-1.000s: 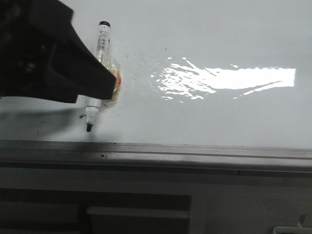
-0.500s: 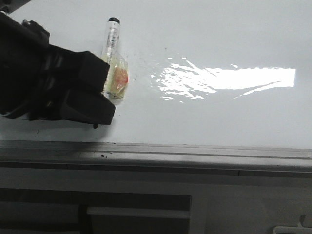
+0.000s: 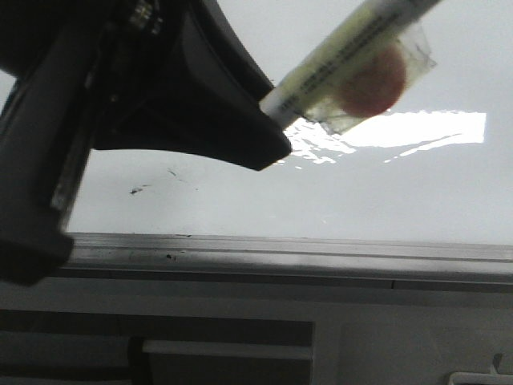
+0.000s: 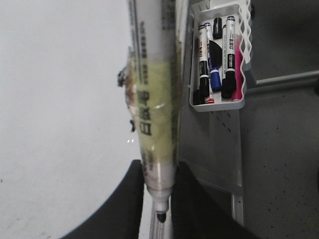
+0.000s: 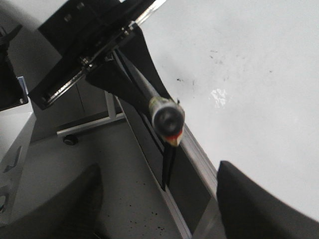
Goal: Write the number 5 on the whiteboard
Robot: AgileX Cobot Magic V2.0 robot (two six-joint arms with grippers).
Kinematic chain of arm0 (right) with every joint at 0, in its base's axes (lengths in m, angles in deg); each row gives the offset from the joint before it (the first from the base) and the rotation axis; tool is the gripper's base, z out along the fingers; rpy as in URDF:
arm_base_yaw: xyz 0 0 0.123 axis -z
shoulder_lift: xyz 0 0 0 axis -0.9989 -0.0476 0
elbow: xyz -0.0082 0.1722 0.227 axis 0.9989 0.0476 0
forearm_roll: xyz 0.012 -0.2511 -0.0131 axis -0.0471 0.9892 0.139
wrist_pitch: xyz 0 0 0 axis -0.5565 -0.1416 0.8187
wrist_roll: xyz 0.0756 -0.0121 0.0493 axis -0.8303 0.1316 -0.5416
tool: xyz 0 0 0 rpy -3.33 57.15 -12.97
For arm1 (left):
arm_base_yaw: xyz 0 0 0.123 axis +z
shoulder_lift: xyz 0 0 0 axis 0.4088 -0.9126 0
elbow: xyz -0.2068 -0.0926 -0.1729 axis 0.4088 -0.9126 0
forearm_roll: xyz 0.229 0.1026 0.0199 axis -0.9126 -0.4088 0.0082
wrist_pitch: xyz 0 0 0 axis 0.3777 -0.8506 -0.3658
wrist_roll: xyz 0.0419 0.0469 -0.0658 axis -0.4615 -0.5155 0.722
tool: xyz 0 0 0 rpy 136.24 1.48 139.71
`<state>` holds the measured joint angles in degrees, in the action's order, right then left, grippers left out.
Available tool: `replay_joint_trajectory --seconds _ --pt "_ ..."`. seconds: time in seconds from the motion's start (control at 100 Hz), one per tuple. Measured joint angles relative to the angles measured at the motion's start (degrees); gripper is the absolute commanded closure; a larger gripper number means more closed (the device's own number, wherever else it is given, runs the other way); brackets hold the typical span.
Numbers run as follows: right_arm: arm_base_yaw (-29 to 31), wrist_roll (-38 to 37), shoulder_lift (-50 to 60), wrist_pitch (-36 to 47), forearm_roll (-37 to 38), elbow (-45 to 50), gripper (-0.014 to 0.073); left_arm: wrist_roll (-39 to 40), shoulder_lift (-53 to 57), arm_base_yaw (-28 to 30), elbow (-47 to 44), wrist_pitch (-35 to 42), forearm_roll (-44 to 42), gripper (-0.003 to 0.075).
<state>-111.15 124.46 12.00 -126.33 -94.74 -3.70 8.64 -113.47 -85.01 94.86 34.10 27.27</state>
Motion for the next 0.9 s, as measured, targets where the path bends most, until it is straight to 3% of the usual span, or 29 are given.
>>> replay_joint_trajectory --seconds 0.33,0.71,0.81,0.9 --pt "-9.15 2.03 -8.69 6.55 -0.65 -3.47 0.0155 -0.59 0.0 -0.43 0.1 -0.12 -1.02 0.074" --pt "-10.99 2.05 -18.39 12.37 -2.54 -3.47 0.0163 -0.81 0.0 -0.43 0.1 -0.31 -1.02 0.074" --pt "-11.91 2.05 -20.23 12.51 -2.6 -3.47 0.0248 -0.81 0.0 -0.43 0.1 -0.35 -1.02 0.074" --pt "-12.73 2.05 -20.89 12.69 -2.6 -3.47 0.04 -0.81 0.0 -0.43 0.1 -0.61 -1.06 0.0741"
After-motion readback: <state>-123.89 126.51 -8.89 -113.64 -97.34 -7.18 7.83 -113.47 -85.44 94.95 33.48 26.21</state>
